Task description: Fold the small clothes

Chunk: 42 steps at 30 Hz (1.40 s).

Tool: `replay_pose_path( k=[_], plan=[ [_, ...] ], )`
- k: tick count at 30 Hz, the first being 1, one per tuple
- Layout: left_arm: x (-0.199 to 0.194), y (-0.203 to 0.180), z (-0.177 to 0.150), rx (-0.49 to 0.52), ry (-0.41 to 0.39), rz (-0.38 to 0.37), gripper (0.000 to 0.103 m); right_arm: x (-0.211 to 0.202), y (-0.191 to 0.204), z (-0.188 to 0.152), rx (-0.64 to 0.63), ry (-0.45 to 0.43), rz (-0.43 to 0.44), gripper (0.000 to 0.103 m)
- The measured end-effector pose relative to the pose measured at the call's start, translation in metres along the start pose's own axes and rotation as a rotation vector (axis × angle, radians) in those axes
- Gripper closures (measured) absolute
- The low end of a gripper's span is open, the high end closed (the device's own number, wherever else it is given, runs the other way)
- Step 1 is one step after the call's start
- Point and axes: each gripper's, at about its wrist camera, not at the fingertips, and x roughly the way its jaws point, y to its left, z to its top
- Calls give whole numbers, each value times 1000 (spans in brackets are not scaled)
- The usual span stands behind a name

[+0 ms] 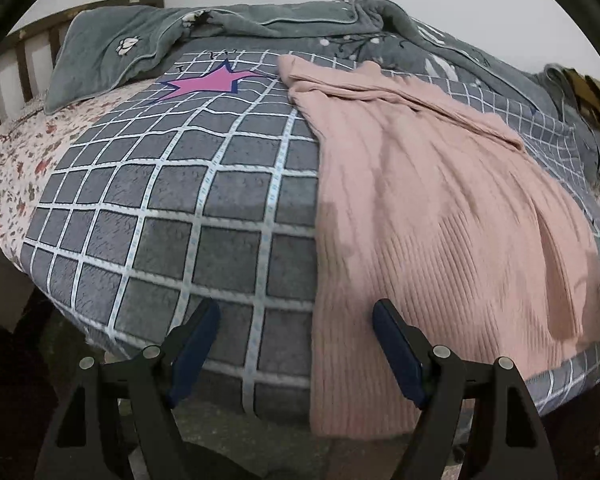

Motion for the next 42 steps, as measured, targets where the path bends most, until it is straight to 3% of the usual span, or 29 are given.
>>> replay_pose_path(
  k=[6,11,20,27,30,32,34,35,39,42],
  plan=[
    [-11,3,-10,-2,-6,-42,24,-3,0,-9,0,13,-1,64],
    [-19,5,-16,-35,1,-135,24,0,-5,-12,12,26,4,64],
    [-20,-3,-19,-38,-22,-137,24,4,3,-12,-7,34,46,64],
    [-13,-14,-13,-8,-20,-90,28,17,24,-23,-86,66,-15,64],
    [-12,-15,-10,-26,-28,-64,47,18,31,-27,-120,61,-29,67],
    [-12,-12,-8,-46,-20,-55,84,18,32,-29,-126,54,-22,74],
    [-11,-4,-6,-88,-7,-85,95,16,30,-29,-117,53,-13,87],
    [-12,2,-4,-112,-3,-106,96,14,26,-27,-97,45,-5,97],
    [-18,34,-4,-218,-25,-153,96,-6,-3,-17,42,-33,28,98],
    [-16,44,-7,-264,-7,-209,96,-8,-20,-17,117,-17,64,98]
  ],
)
